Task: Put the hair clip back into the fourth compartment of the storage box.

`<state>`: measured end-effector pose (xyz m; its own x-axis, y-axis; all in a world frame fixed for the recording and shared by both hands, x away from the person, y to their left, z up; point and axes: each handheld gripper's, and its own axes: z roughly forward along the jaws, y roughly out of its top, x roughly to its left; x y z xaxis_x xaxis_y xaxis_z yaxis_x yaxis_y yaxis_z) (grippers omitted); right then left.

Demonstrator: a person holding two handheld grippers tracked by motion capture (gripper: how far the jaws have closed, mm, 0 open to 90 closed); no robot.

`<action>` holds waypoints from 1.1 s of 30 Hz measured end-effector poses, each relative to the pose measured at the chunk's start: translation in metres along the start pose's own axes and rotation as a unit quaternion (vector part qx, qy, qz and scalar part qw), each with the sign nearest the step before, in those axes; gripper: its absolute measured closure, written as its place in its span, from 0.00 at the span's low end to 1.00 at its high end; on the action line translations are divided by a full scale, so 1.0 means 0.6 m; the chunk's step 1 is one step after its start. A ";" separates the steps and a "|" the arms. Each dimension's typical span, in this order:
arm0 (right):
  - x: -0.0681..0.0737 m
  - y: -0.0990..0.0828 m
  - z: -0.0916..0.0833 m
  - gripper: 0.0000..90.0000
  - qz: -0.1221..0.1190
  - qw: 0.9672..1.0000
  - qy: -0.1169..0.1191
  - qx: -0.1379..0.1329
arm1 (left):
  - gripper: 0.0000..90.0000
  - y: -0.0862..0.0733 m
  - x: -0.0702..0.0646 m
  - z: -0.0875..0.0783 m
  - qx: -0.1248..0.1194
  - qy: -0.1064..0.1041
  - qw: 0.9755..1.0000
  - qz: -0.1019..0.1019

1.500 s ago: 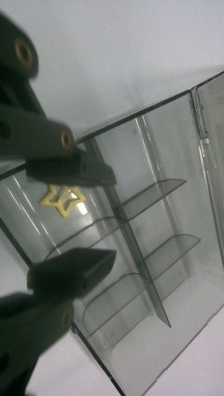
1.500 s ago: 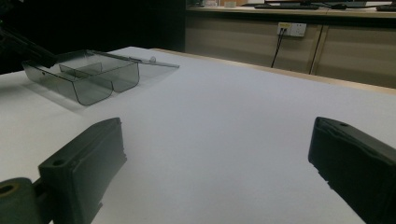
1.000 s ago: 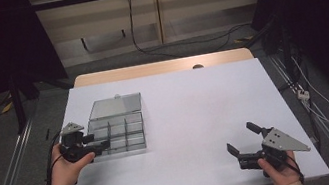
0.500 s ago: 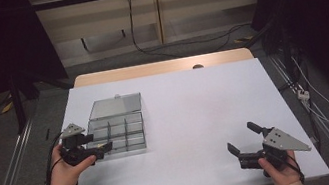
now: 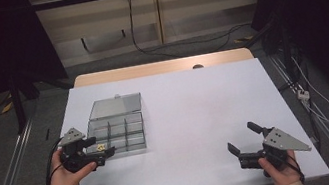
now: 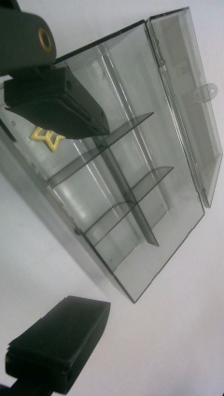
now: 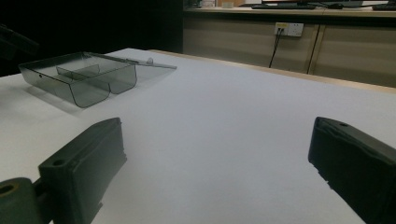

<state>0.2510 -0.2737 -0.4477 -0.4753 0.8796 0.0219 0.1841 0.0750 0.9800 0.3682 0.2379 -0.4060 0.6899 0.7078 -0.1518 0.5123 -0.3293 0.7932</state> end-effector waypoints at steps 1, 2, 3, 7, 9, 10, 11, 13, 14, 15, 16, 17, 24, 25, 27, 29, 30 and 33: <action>0.000 0.000 0.000 0.03 0.000 1.000 0.000 0.001 | 0.14 -0.001 -0.002 -0.001 0.001 -0.003 1.000 0.003; 0.001 0.000 0.000 0.03 0.001 1.000 0.000 0.000 | 0.14 -0.003 -0.004 -0.002 0.000 -0.006 1.000 0.001; 0.001 0.000 0.000 0.03 0.000 1.000 0.000 0.000 | 0.14 -0.003 -0.005 -0.004 0.003 -0.007 1.000 0.004; 0.001 0.000 0.000 0.03 0.001 1.000 0.000 0.001 | 0.14 -0.008 -0.011 -0.007 0.001 -0.015 1.000 0.009; 0.000 0.000 0.001 0.03 0.001 1.000 0.001 0.001 | 0.14 -0.010 -0.015 -0.009 0.001 -0.018 1.000 0.009; 0.000 0.000 0.001 0.04 0.001 1.000 0.001 0.001 | 0.14 -0.011 -0.017 -0.009 0.004 -0.020 1.000 0.011; 0.000 0.000 0.001 0.03 0.001 1.000 0.001 0.001 | 0.14 -0.012 -0.019 -0.009 0.004 -0.024 1.000 0.012; 0.001 0.000 0.001 0.03 0.001 1.000 0.002 0.002 | 0.14 -0.014 -0.023 -0.009 0.004 -0.028 1.000 0.013; 0.001 0.000 0.001 0.03 0.001 1.000 0.003 0.002 | 0.14 -0.016 -0.024 -0.009 0.005 -0.030 0.999 0.016; 0.001 0.000 0.001 0.03 0.001 1.000 0.003 0.002 | 0.14 -0.017 -0.025 -0.009 0.006 -0.031 0.999 0.018; 0.000 0.000 0.001 0.03 0.001 1.000 0.003 0.001 | 0.14 -0.018 -0.026 -0.009 0.007 -0.031 0.999 0.018; 0.000 -0.001 0.001 0.04 0.001 1.000 0.003 0.001 | 0.14 -0.020 -0.027 -0.008 0.008 -0.033 0.999 0.018; 0.001 -0.001 0.001 0.04 0.002 1.000 0.005 0.003 | 0.14 -0.030 -0.033 -0.007 0.012 -0.040 0.999 0.018; 0.001 -0.001 0.001 0.04 0.002 1.000 0.005 0.003 | 0.14 -0.031 -0.033 -0.007 0.014 -0.039 0.999 0.019; 0.001 -0.001 0.001 0.04 0.002 1.000 0.005 0.003 | 0.14 -0.035 -0.034 -0.006 0.014 -0.038 0.999 0.020; 0.001 -0.001 0.001 0.04 0.002 1.000 0.006 0.003 | 0.14 -0.038 -0.035 -0.007 0.016 -0.039 0.999 0.021; 0.001 -0.001 0.001 0.04 0.002 1.000 0.006 0.003 | 0.14 -0.040 -0.035 -0.008 0.015 -0.039 0.999 0.022; 0.000 -0.001 0.001 0.04 0.002 1.000 0.006 0.003 | 0.14 -0.047 -0.035 -0.009 0.017 -0.038 0.999 0.023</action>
<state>0.2514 -0.2731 -0.4484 -0.4848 0.8742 0.0282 0.1908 0.0743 0.9788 0.3365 0.2354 -0.4219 0.7493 0.6423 -0.1614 0.4960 -0.3827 0.7794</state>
